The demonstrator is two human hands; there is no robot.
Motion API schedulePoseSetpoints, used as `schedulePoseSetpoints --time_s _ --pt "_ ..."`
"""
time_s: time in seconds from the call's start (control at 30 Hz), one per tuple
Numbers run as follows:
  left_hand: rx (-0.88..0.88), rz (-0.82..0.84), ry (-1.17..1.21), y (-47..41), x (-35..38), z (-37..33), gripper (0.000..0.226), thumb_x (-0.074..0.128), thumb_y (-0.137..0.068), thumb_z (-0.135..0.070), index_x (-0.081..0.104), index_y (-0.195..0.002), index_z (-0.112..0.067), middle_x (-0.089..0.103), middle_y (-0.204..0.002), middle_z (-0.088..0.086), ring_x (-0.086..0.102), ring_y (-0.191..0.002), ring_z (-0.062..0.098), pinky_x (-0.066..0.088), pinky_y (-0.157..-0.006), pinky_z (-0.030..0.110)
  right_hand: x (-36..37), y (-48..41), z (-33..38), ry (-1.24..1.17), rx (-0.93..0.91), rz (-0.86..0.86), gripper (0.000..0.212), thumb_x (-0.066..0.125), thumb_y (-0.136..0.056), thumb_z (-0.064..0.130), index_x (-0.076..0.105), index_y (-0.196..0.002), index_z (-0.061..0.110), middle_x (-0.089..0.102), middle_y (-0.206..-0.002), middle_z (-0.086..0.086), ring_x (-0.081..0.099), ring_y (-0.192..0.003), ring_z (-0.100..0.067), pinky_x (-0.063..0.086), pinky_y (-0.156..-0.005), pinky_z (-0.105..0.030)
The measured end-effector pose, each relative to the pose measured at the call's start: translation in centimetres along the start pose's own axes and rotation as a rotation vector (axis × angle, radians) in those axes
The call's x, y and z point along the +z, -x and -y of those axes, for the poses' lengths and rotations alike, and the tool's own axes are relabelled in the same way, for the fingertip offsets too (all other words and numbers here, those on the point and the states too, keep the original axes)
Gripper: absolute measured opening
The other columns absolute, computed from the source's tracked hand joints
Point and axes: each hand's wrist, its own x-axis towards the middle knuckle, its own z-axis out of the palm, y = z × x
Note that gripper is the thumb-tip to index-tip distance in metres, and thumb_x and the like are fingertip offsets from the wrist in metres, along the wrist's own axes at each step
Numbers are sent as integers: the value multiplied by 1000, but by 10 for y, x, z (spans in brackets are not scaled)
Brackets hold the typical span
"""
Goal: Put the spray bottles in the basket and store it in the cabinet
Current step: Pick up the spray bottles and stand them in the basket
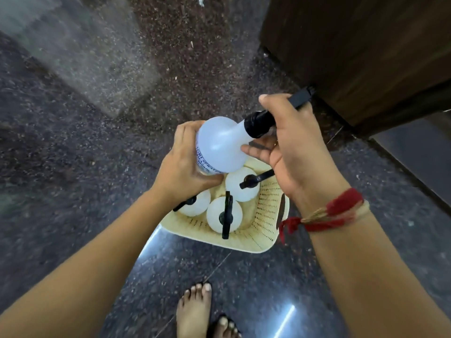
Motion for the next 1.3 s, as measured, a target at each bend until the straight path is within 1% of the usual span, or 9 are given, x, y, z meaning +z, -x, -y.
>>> schedulePoseSetpoints --time_s 0.2,0.33,0.4,0.5,0.63,0.83,1.0,1.13,1.3 --pt "-139 144 -124 5 13 23 89 82 -59 -37 36 -132 -14 39 -126 3 49 -109 18 50 -82 42 10 -10 -34 188 -47 -106 14 49 -87 14 45 -86 27 52 -88 -1 54 -85 -21 55 -79 -48" --pt "-228 299 -157 10 10 30 107 84 -57 -46 28 -141 -13 36 -132 8 38 -122 21 38 -99 33 20 -12 -55 301 -76 -159 22 45 -87 13 51 -104 26 52 -119 -17 49 -88 -23 47 -83 -46" --pt "-346 308 -258 21 7 32 103 82 -58 -48 29 -139 -13 37 -130 9 45 -114 25 41 -85 33 23 -15 -63 411 -75 -170 35 44 -89 14 48 -123 19 52 -126 -19 50 -88 -23 47 -88 -47" --pt "-482 377 -529 37 4 36 64 70 -75 -43 42 -123 -11 50 -115 13 57 -98 35 45 -72 38 25 -20 -77 506 -44 -178 45 41 -92 14 42 -137 15 52 -129 -16 54 -94 -25 45 -93 -44" --pt "-390 422 -565 51 14 36 22 44 -93 -30 51 -97 -9 62 -79 12 52 -65 33 41 -54 34 29 -26 -95 495 25 -189 55 40 -93 18 29 -147 24 56 -126 -12 55 -109 -27 44 -98 -42" --pt "-348 368 -623 70 17 37 20 43 -90 -33 53 -86 -16 39 -55 -4 44 -55 27 24 -42 25 43 -37 -123 704 108 -146 60 42 -93 21 22 -150 23 62 -120 -15 62 -100 -32 48 -85 -35" --pt "-361 379 -654 75 15 39 23 43 -89 -37 57 -91 -19 48 -63 -2 46 -57 26 27 -45 25 54 -43 -127 716 131 -151 70 48 -89 27 14 -151 17 68 -108 -12 67 -97 -35 55 -84 -46" --pt "-386 407 -632 74 14 43 19 43 -86 -35 52 -81 -18 50 -63 -2 47 -58 25 23 -43 22 56 -42 -131 826 106 -126 69 56 -83 41 28 -141 14 57 -81 4 62 -85 -28 43 -69 -31" --pt "-410 439 -607 78 17 43 21 42 -88 -37 51 -87 -18 51 -69 1 47 -61 26 29 -47 27 59 -53 -132 1019 42 -97 48 51 -88 38 38 -127 13 72 -90 -5 69 -83 -29 55 -73 -37"
